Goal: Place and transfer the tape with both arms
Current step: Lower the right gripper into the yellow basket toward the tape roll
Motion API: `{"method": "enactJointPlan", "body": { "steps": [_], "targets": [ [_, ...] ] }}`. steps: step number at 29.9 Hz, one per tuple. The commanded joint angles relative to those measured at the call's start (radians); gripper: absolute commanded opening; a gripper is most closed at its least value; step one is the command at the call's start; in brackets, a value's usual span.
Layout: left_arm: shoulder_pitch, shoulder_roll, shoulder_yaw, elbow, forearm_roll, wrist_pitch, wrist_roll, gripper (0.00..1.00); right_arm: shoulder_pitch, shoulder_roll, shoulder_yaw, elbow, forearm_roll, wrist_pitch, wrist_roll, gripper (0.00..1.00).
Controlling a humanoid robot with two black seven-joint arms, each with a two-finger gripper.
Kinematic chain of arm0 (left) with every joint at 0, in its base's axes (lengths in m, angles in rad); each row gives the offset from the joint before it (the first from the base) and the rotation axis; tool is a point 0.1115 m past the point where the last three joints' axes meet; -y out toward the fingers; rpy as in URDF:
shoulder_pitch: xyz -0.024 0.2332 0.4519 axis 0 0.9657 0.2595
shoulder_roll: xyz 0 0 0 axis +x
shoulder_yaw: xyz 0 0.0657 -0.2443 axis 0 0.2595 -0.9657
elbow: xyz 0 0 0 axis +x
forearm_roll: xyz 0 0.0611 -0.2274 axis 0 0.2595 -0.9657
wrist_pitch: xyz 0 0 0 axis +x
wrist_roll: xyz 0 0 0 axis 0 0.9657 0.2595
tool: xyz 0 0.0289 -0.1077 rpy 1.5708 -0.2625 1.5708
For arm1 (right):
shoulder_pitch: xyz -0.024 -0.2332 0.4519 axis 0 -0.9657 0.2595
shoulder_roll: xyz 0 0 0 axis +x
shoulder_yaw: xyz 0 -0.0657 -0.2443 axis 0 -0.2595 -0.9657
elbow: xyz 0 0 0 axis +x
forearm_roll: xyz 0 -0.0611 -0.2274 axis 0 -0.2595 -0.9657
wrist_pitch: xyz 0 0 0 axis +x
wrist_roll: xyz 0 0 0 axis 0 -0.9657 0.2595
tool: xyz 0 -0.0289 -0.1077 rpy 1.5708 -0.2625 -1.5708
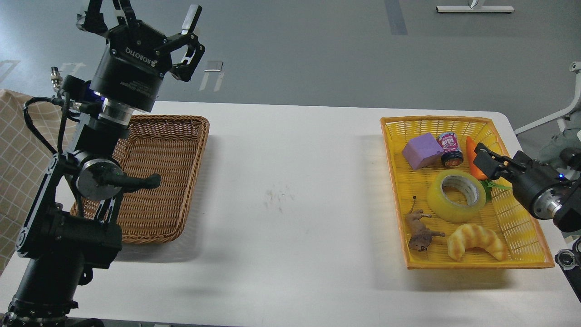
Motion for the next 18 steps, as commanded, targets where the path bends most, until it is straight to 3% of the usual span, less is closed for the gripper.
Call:
{"method": "enactJointPlan", "body": {
  "steps": [1,3,13,18],
  "targets": [
    [0.001,0.000,0.000,0.001,0.001,-0.003,-0.001,0.98,0.000,-0.019,-0.039,-0.034,-0.022,0.000,0.030,0.94],
    [0.001,0.000,0.000,0.001,0.001,-0.006,-0.002,0.98,0.000,-0.019,-0.050,-0.051,-0.022,0.000,0.062,0.94],
    [0.001,0.000,0.000,0.001,-0.001,-0.006,-0.002,0.98,0.009,-0.030,-0.088,-0.123,-0.022,-0.002,0.078,0.94],
    [-0.002,0.001,0.000,0.002,-0.001,-0.006,-0.002,0.98,0.009,-0.031,-0.089,-0.158,-0.022,-0.003,0.112,0.94]
  ]
}}
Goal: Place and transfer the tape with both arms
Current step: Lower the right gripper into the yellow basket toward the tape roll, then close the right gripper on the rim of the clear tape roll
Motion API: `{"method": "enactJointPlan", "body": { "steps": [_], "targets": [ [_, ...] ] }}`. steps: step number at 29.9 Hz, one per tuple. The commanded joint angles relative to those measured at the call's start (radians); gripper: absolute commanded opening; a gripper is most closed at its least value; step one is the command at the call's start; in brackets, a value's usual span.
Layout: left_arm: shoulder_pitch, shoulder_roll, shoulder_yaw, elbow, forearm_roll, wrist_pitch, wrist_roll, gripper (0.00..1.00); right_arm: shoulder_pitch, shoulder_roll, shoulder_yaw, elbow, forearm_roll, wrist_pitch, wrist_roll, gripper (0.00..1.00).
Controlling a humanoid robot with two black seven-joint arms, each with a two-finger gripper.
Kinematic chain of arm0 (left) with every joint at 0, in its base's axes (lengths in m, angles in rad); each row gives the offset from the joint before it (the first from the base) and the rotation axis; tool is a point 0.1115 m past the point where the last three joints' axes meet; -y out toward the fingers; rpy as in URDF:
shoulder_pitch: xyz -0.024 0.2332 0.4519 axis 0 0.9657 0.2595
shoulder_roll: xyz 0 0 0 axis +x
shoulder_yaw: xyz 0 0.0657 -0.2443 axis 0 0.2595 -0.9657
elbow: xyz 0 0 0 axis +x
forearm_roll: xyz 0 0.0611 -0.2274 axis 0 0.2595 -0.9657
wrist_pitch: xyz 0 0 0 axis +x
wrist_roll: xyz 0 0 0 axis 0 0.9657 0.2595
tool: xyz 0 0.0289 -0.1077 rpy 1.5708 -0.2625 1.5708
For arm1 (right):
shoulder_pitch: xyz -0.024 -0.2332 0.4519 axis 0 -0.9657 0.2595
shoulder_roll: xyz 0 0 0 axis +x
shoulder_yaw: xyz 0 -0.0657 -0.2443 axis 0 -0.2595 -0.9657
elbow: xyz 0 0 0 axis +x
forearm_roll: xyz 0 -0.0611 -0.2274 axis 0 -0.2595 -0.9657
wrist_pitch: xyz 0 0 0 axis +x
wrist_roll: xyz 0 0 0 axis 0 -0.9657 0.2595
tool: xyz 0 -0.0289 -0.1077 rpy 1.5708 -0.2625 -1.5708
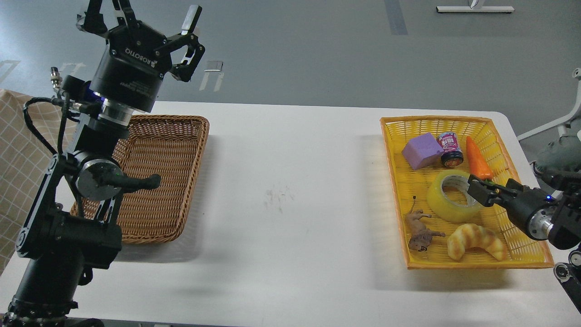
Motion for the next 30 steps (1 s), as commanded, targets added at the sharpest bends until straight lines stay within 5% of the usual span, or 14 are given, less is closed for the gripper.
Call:
{"method": "enactJointPlan", "body": {
  "steps": [1,30],
  "targets": [
    [-0.003,0.000,0.000,0.000,0.000,0.002,0.000,0.98,-0.001,-0.004,-0.001,-0.022,0.000,-0.003,0.022,0.94],
    [0.000,-0.012,-0.001,0.008,-0.002,0.006,-0.002,0.98,0.021,0.030,-0.027,-0.077,0.000,0.000,0.037,0.92]
  ]
}}
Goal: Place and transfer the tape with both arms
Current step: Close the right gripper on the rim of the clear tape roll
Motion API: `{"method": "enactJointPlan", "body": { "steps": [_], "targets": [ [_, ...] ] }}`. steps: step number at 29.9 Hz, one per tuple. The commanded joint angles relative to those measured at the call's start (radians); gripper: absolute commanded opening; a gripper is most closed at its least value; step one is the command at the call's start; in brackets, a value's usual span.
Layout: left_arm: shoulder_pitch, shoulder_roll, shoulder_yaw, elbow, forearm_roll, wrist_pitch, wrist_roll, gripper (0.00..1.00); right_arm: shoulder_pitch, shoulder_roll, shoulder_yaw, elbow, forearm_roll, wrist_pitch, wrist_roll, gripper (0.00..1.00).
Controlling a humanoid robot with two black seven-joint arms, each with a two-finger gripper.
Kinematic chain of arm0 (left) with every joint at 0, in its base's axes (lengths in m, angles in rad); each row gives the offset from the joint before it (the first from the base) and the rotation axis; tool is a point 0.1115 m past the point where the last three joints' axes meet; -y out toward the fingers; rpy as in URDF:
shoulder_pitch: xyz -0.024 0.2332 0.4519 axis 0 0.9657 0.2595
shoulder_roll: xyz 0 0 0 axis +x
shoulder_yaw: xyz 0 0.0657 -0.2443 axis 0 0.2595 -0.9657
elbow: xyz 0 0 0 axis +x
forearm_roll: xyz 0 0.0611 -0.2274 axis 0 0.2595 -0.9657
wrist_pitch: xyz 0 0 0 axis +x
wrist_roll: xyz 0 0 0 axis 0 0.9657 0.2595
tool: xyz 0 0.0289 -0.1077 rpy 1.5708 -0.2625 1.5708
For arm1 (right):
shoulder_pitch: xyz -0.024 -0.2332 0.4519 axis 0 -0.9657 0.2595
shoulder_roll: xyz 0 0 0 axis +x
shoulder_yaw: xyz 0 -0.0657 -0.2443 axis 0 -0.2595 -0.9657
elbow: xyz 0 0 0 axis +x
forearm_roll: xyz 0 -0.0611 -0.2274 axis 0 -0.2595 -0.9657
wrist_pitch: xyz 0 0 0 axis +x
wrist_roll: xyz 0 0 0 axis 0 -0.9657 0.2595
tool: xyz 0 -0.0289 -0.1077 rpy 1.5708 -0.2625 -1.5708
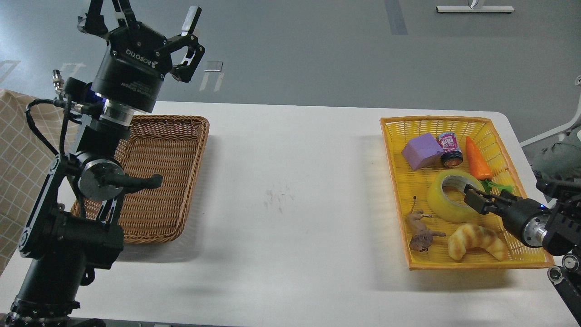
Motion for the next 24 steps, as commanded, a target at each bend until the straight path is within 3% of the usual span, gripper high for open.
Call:
{"method": "enactJointPlan", "body": {
  "steps": [1,24],
  "targets": [
    [0.000,-0.001,0.000,0.000,0.000,0.000,0.001,0.98,0.012,-0.007,-0.020,0.002,0.000,0.000,0.000,0.92],
    [0.002,0.004,-0.006,0.000,0.000,0.002,0.000,0.98,0.060,0.001,-0.041,-0.001,0.000,0.074,-0.016,0.95]
  ]
}}
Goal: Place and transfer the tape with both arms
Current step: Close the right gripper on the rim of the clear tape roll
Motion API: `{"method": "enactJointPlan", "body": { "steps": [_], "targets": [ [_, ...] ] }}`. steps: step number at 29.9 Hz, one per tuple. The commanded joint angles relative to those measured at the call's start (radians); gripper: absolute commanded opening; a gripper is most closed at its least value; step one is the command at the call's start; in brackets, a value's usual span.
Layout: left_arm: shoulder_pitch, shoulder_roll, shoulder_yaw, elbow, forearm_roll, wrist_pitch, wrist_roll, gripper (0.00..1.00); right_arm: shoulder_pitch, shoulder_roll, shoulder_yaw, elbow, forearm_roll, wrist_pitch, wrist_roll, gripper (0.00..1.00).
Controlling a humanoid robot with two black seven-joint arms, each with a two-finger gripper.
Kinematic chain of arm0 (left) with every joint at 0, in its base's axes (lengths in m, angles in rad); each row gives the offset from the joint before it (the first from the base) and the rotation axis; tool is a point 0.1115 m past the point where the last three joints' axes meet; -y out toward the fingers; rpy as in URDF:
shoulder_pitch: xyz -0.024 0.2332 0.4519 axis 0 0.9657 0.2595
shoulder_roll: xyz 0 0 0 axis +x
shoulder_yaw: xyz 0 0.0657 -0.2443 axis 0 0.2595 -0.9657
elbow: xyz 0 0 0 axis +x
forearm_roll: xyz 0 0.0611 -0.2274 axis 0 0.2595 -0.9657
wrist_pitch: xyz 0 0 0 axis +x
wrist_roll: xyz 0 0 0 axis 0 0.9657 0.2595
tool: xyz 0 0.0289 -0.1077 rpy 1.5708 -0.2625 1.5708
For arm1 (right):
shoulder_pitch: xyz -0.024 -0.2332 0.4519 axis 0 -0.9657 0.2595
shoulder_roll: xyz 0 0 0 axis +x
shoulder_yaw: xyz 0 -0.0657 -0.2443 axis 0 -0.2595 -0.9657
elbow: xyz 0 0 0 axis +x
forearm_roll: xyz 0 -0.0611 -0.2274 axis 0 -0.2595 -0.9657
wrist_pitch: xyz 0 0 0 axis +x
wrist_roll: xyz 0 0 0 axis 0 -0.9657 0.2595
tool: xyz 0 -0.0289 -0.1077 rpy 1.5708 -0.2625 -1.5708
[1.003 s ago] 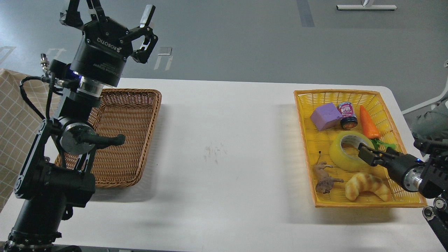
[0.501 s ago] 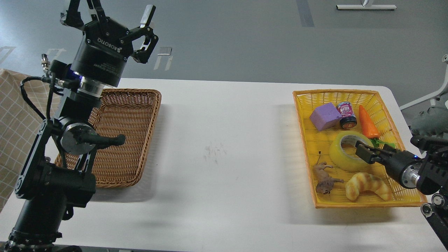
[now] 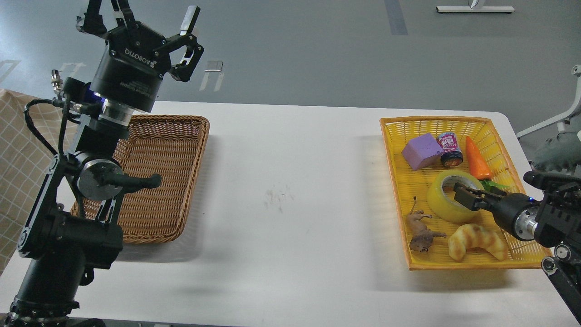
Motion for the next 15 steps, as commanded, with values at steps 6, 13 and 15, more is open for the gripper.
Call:
{"method": "enactJointPlan", "body": {
  "steps": [6,13,15],
  "targets": [
    [0.008,0.002,-0.001,0.002,0.000,0.000,0.001,0.98,0.000,-0.004,-0.002,-0.003,0.000,0.023,-0.007,0.96],
    [0.008,0.002,0.000,0.002,0.000,0.001,0.001,0.98,-0.002,-0.003,-0.004,-0.003,0.000,0.023,-0.007,0.90],
    [0.008,0.002,0.000,0.002,0.000,0.001,0.000,0.98,-0.002,-0.001,-0.004,-0.003,0.000,0.023,-0.006,0.89]
  ]
}}
